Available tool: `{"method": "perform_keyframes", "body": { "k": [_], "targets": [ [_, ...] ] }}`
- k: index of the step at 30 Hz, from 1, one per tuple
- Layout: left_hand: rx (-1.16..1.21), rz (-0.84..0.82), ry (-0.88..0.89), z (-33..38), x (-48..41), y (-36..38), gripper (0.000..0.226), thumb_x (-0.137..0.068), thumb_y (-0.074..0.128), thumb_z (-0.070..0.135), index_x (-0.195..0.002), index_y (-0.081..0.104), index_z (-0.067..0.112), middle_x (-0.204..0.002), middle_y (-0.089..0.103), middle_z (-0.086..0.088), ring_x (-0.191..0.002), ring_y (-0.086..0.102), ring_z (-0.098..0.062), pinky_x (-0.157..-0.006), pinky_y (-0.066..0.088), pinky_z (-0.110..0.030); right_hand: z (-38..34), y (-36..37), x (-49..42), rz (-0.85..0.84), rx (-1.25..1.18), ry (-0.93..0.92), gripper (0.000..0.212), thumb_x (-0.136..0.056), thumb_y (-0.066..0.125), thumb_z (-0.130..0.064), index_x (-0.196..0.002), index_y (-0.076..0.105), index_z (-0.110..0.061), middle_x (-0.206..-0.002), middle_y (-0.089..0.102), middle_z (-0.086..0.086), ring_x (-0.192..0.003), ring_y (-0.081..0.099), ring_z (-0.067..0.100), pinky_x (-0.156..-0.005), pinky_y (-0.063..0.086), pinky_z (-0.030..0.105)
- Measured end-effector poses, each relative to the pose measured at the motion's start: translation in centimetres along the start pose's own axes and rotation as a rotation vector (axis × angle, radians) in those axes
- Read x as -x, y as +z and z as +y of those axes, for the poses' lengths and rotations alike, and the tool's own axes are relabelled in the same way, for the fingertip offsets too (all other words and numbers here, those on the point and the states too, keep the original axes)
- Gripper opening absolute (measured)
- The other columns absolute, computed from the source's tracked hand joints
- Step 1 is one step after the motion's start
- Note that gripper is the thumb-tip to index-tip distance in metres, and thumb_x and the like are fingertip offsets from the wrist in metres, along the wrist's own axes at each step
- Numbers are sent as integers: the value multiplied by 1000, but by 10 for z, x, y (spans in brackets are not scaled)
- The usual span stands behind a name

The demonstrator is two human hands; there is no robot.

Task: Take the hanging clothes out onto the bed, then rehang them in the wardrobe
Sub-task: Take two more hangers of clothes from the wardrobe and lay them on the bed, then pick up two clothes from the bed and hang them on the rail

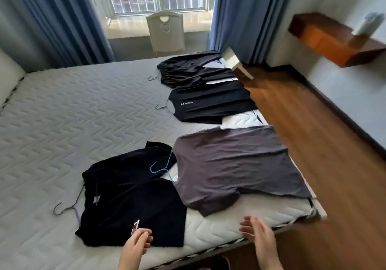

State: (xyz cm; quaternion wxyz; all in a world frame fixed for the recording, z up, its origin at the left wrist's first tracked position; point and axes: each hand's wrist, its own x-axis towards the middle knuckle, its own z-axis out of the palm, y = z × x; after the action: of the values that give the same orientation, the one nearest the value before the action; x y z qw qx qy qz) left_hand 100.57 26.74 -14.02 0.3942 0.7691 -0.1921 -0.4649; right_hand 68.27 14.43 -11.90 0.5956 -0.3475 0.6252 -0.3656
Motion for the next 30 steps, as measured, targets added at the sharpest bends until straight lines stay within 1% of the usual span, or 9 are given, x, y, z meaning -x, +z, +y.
{"method": "perform_keyframes", "body": {
  "k": [5, 9, 12, 14, 16, 18, 21, 26, 30],
  "targets": [
    [-207, -228, 50, 12, -24, 14, 24, -97, 50, 6, -84, 69, 9, -72, 69, -9, -67, 58, -21, -66, 47, -31, 27, -31, 47, 256, -104, -5, 28, -103, 39, -12, -96, 63, 0, -82, 67, 17, -64, 66, 18, -58, 55, 25],
    [-300, -421, 183, 59, -25, 66, 23, -97, 48, 6, -89, 69, 9, -80, 69, -10, -72, 60, -18, -65, 49, -17, 43, -62, 75, 454, -223, -2, 29, -103, 42, -16, -93, 65, -2, -85, 68, 24, -67, 67, 21, -60, 58, 26],
    [-296, -559, 274, 91, -22, 124, 19, -95, 51, 15, -89, 69, 10, -82, 69, -13, -73, 61, -16, -67, 49, -16, 55, -89, 94, 579, -319, 21, 38, -89, 54, -41, -91, 65, -4, -82, 70, 20, -66, 67, 22, -58, 57, 26],
    [-310, -628, 315, 104, -15, 165, 20, -92, 52, 23, -87, 69, 14, -79, 68, -10, -72, 61, -13, -68, 49, -20, 68, -112, 103, 644, -348, 53, 33, -96, 50, -33, -91, 64, -4, -86, 69, 24, -64, 67, 20, -58, 57, 25],
    [-349, -682, 322, 111, -4, 206, 22, -97, 48, 13, -89, 69, 13, -78, 67, -5, -71, 60, -12, -68, 48, -23, 82, -139, 107, 688, -367, 90, 27, -103, 42, -15, -94, 63, 0, -90, 65, 30, -60, 67, 19, -55, 57, 24],
    [-383, -713, 323, 111, 10, 245, 23, -98, 46, 9, -91, 68, 9, -79, 67, -6, -73, 60, -13, -71, 48, -26, 90, -167, 107, 720, -397, 121, 27, -103, 40, -11, -100, 61, 7, -86, 64, 27, -56, 68, 16, -52, 57, 22],
    [-444, -730, 300, 103, 29, 296, 21, -96, 48, 15, -91, 68, 9, -81, 68, -9, -75, 61, -20, -74, 49, -35, 90, -213, 99, 732, -412, 169, 26, -102, 42, -11, -100, 61, 7, -82, 64, 21, -57, 67, 19, -54, 56, 24],
    [-497, -680, 233, 96, 44, 353, 24, -99, 44, 10, -90, 66, 5, -81, 67, -11, -74, 59, -24, -70, 45, -32, 67, -296, 64, 738, -411, 187, 25, -102, 44, -13, -95, 63, 1, -86, 66, 22, -72, 65, 30, -64, 54, 33],
    [-491, -607, 200, 109, 32, 389, 25, -100, 43, 10, -90, 66, 6, -83, 66, -14, -76, 59, -27, -71, 45, -36, 39, -358, 20, 733, -385, 155, 25, -102, 44, -14, -94, 64, -1, -86, 66, 21, -74, 65, 33, -68, 54, 37]
  ]
}}
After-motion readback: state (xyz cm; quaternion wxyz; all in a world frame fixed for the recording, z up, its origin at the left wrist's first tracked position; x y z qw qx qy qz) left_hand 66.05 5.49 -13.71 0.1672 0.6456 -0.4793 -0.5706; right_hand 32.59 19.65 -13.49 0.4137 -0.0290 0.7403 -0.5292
